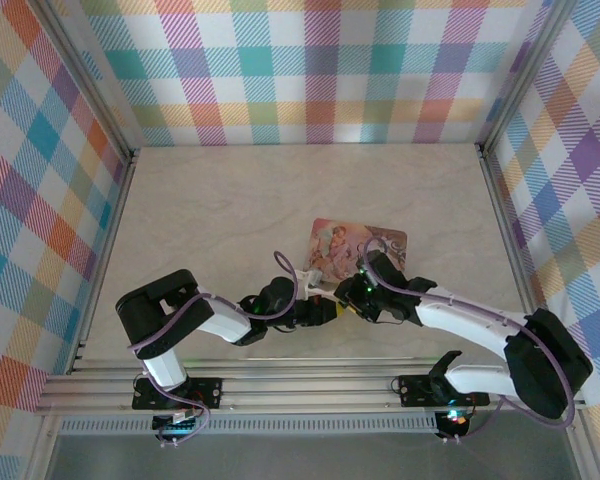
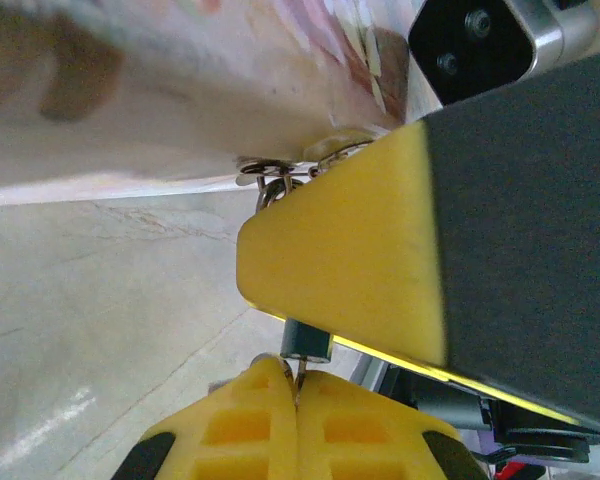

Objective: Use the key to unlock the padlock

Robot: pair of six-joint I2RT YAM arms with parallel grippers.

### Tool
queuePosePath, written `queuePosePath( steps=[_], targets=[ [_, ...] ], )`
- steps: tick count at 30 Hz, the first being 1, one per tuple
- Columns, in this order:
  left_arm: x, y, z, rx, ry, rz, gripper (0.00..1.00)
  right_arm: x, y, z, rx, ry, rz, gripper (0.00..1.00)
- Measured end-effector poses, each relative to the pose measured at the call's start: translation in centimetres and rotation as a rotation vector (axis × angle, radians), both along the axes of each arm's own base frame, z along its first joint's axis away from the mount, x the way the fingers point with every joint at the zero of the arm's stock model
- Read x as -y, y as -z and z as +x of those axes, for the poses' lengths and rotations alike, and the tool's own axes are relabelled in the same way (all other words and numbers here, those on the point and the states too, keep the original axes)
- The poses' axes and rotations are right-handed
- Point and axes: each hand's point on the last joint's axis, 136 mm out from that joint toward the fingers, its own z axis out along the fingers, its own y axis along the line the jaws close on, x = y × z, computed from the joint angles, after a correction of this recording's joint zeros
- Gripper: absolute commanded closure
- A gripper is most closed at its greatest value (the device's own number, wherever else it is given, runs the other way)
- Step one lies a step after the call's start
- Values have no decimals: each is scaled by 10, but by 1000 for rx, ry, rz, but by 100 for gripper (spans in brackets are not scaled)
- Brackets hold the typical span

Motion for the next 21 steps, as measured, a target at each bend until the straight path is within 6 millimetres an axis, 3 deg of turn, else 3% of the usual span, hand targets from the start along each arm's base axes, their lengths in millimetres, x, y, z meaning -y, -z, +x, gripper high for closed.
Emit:
queuePosePath(
  steps=[3,7,12,21],
  targets=[
    [-1,2,0,14,9,14,100,-1,-1,1,-7,-3,-6,42],
    [-4,7,0,64,34,91,100,-2,-2,-4,-38,-5,-13,32],
    [-3,-10,6,199,87,181,100,3,-5,-11,-76,12,-21,30],
    [-5,-11,6,402,205,376,100,6,-13,-16,-111,59,3,36]
  ],
)
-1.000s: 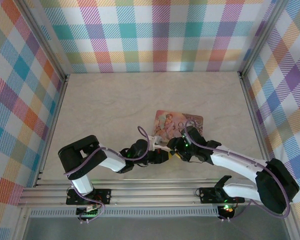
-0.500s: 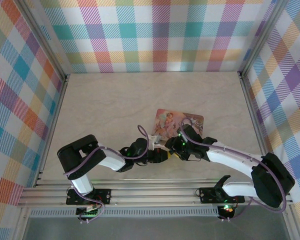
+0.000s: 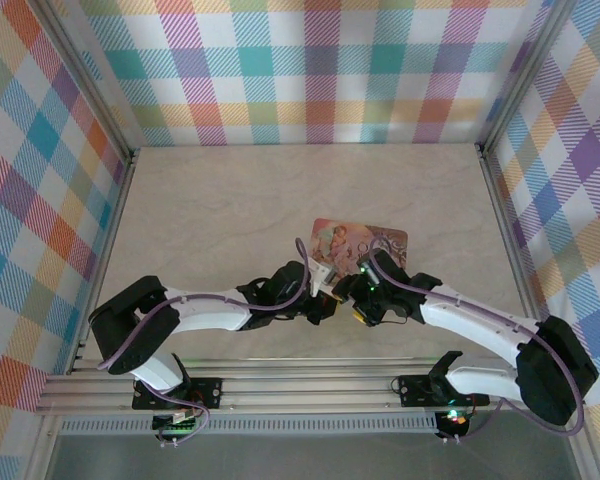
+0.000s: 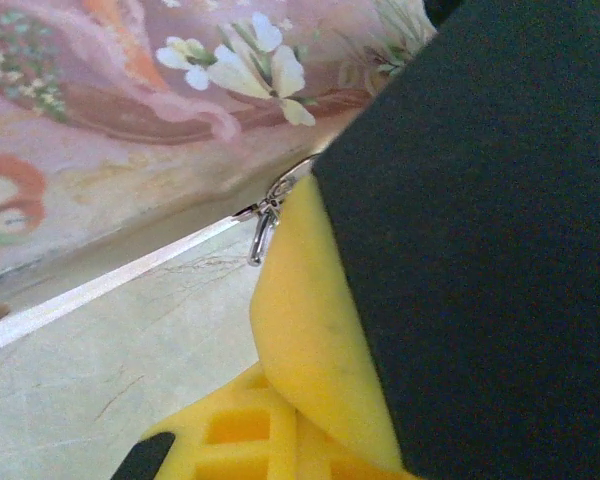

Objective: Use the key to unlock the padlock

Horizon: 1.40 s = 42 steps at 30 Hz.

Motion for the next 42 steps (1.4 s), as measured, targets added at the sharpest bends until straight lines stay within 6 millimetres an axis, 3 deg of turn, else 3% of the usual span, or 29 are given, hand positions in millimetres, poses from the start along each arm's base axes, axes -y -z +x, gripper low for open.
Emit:
queuePosePath(
  steps=[14,19,21,23,27,30,37,42],
  targets=[
    [-4,2,-6,201,99,157,100,-3,1,4,-36,61,23,68],
    [-4,2,-5,213,97,163,100,-5,3,10,-46,69,24,62],
    [-4,1,-4,216,95,161,100,-7,3,13,-47,70,21,64],
    [-5,0,-4,218,93,162,100,-8,4,15,-48,64,16,72],
    [-4,0,-4,226,93,165,100,-7,5,22,-44,62,9,100],
    [-5,0,-2,233,87,169,100,-7,4,24,-44,53,12,100],
    [0,-5,-2,222,81,151,72,1,3,27,-41,47,25,100],
    [5,-13,-1,194,48,120,62,36,2,33,4,142,53,100]
  ],
)
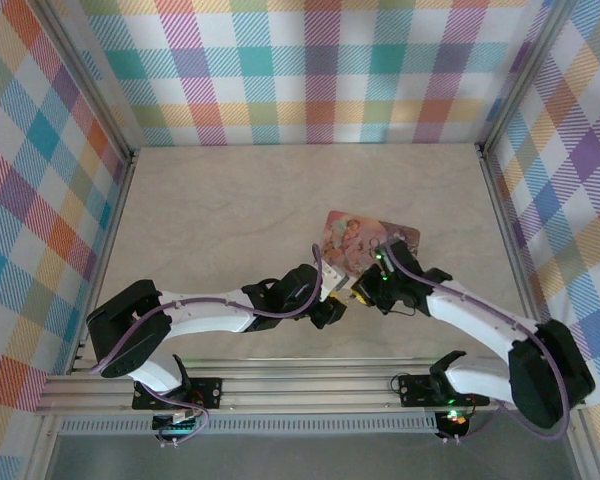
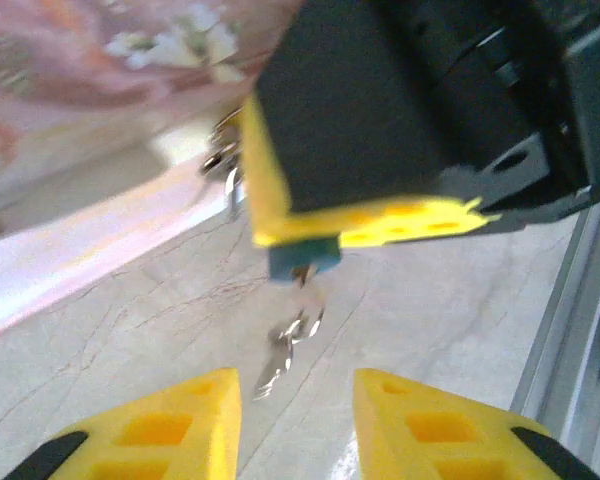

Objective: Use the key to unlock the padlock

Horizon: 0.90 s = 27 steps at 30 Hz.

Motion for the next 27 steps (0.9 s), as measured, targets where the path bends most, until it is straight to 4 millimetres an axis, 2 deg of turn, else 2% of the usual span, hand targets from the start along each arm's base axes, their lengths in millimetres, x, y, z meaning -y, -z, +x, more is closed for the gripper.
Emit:
queuePosePath(
  steps=[6,12,17,21,27],
  targets=[
    [-3,0,5,-47,-81,-22,59,39,-1,-11,45,116,24,100],
    [-11,11,5,-90,-148,-24,58,53,1,-21,32,178,12,100],
    [-14,12,7,-104,-179,-28,58,71,7,-31,-9,224,-80,100],
    [-15,11,8,-104,-194,-31,58,86,-5,-22,17,263,-141,100],
    [-19,1,9,-91,-207,-39,58,103,-2,-6,42,321,-177,100]
  ],
)
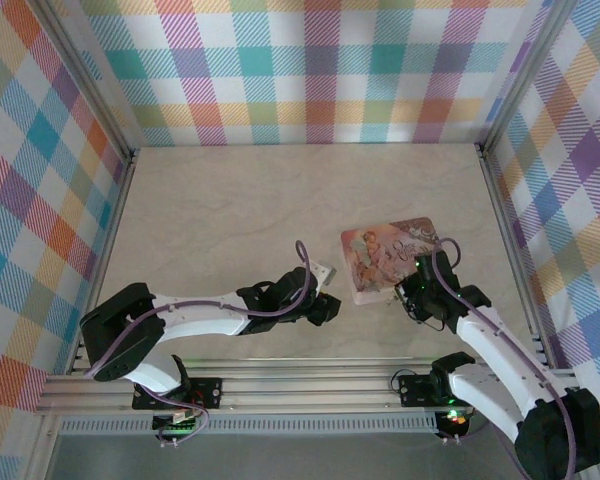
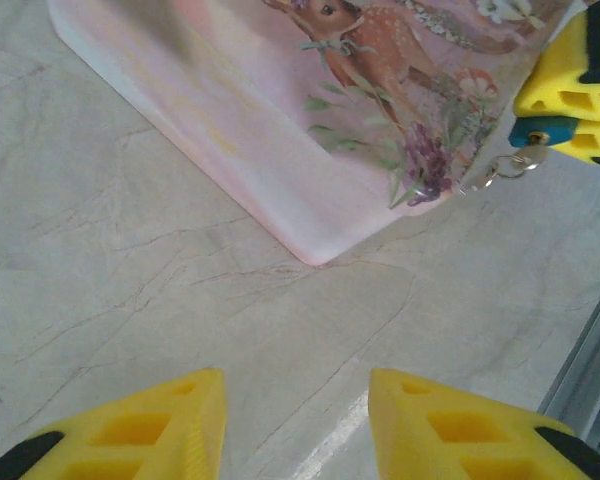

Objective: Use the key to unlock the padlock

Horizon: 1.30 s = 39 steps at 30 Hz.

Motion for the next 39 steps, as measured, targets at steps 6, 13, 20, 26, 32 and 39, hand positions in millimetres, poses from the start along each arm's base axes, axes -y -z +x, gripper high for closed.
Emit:
queuePosePath(
  steps=[6,13,20,26,32,39],
  targets=[
    [-11,-12,-1,23,-21,-11,58,11,1,13,56,17,-12,100],
    [-27,-13,-4,27,-50,11,58,20,-10,18,152,-18,-39,100],
    [-37,-21,-5,33,-66,20,58,10,-24,28,219,-137,-57,100],
    [-47,-24,-9,31,-81,27,57,9,10,17,230,-128,-24,100],
    [-59,-27,-14,33,-89,28,57,15,24,17,280,-36,36,100],
    [-71,-20,-19,26,-98,49,57,23,11,26,361,20,50,100]
  ],
)
